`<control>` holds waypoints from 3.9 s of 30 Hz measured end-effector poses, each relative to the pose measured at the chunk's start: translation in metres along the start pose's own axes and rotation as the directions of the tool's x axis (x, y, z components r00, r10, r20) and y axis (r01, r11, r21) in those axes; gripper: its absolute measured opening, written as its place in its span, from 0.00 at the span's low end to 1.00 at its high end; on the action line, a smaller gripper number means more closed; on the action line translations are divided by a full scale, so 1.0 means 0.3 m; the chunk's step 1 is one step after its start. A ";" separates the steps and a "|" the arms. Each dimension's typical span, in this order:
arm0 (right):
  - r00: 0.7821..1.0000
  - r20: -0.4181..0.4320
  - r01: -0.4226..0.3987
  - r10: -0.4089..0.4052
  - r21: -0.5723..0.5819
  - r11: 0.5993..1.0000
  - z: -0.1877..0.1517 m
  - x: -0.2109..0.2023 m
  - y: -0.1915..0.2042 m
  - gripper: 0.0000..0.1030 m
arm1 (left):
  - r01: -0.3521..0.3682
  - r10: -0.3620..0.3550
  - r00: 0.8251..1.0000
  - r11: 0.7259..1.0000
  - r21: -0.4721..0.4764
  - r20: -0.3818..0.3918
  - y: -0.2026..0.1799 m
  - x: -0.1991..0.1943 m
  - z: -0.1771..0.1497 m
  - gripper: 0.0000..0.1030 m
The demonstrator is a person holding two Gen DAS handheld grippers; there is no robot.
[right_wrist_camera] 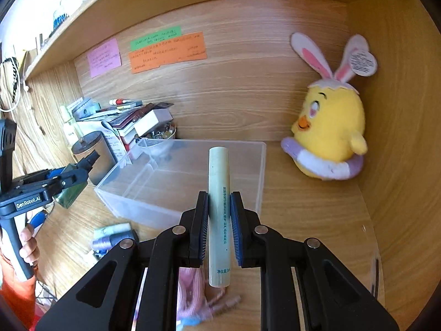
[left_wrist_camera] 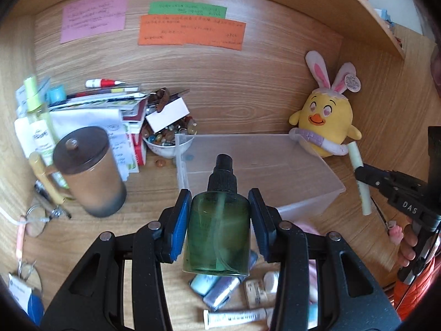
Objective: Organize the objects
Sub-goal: 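Lower the bottle and tube into the clear box and open both grippers, then grasp the purple nail polish with the left gripper while the right grasps the pink rope bag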
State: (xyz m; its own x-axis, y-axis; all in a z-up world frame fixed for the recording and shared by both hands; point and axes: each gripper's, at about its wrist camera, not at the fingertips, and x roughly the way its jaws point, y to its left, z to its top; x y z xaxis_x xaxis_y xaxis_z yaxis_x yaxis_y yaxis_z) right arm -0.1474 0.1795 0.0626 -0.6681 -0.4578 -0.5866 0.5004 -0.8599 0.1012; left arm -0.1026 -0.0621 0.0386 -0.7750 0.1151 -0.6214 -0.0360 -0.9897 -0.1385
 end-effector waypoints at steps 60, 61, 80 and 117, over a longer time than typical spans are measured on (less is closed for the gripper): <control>0.993 -0.116 -0.039 0.027 -0.102 0.994 -0.069 0.036 0.119 0.79 | -0.014 0.025 0.994 0.995 0.100 -0.103 -0.021 0.030 -0.082 0.81; 0.991 -0.129 -0.044 0.030 -0.105 0.993 -0.082 0.039 0.125 0.79 | -0.013 0.023 0.995 0.995 0.103 -0.101 -0.018 0.024 -0.096 0.81; 0.951 -0.306 -0.092 0.043 -0.147 0.985 -0.269 0.153 0.181 0.79 | 0.105 -0.065 0.961 0.985 0.138 -0.267 -0.071 0.112 -0.267 0.31; 0.977 -0.165 -0.150 0.133 -0.094 0.984 -0.221 0.005 0.129 0.46 | 0.090 -0.080 0.987 0.994 0.066 -0.143 -0.036 0.032 -0.229 0.24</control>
State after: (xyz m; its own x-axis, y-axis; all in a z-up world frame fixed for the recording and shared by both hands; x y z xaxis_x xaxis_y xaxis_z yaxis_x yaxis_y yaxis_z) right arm -0.0925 0.1604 0.0125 -0.4955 -0.5249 -0.6920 0.6446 -0.7563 0.1121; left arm -0.0663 -0.0445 -0.0187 -0.6718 0.2044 -0.7120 -0.1471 -0.9788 -0.1422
